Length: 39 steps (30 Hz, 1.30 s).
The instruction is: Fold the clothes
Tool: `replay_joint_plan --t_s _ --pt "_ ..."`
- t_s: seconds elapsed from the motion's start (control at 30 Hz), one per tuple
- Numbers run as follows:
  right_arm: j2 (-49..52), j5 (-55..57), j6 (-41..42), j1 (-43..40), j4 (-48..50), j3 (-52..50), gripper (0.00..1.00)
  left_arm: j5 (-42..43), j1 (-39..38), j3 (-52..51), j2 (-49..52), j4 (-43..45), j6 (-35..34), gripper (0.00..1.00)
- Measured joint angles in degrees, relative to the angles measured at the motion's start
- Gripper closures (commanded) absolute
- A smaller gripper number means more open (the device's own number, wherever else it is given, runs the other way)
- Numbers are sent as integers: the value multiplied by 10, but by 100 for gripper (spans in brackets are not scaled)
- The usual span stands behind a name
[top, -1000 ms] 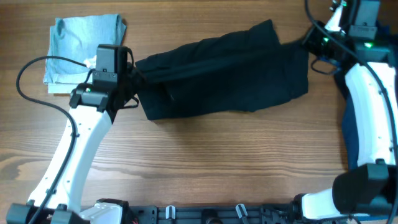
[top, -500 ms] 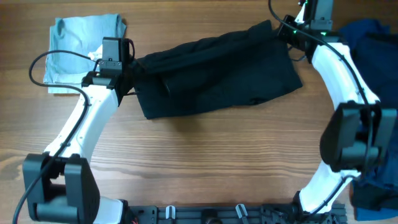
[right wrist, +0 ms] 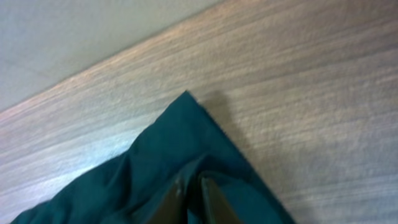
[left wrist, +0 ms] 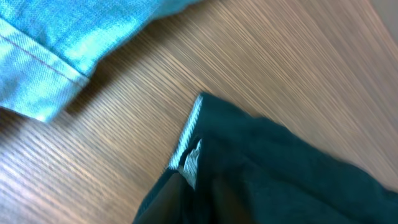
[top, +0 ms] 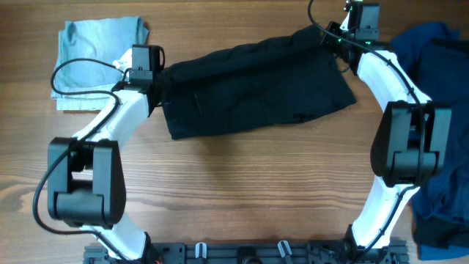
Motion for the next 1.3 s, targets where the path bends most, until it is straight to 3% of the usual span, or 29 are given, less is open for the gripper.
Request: replay_joint_plan --t_s 0.03,0.07,0.1,0.13,0.3,0.43,0.47,0.5,0.53,0.57,0.63,0.67,0.73,1.0,1.3 --pt "3 4 -2 0 9 0 65 -6 3 0 6 7 6 31" --pt "5 6 1 0 13 0 47 -9 5 0 10 14 9 21" --pt "6 7 -4 0 17 0 14 -12 7 0 13 23 16 11" --pt "6 10 -4 0 28 0 3 -16 9 0 14 35 33 8" --pt "3 -1 -40 1 52 5 1 -22 10 35 7 0 100 4" --pt "-31 -17 -54 1 -32 6 1 -16 10 76 -29 -45 125 8" --pt "-44 -21 -55 1 -56 6 3 -9 10 84 -42 -52 128 11" --pt "-64 -28 -56 1 -100 7 12 -3 10 89 -52 -59 130 18" --pt "-82 -33 -57 1 -129 7 35 5 10 93 -64 -68 133 28" --pt "-106 -41 -57 1 -170 7 67 10 10 95 -73 -76 134 44" --pt "-148 -53 -63 1 -235 8 96 19 10 96 -84 -88 139 76" --pt "-165 -57 -63 1 -259 9 96 26 10 96 -85 -92 140 86" --pt "-196 -78 -62 1 -314 14 96 38 10 96 -81 -94 142 93" --pt "-192 -150 -66 7 -354 -29 96 96 10 96 27 -42 147 92" --pt "-144 -163 -84 10 -263 -176 96 114 10 96 89 -4 147 92"
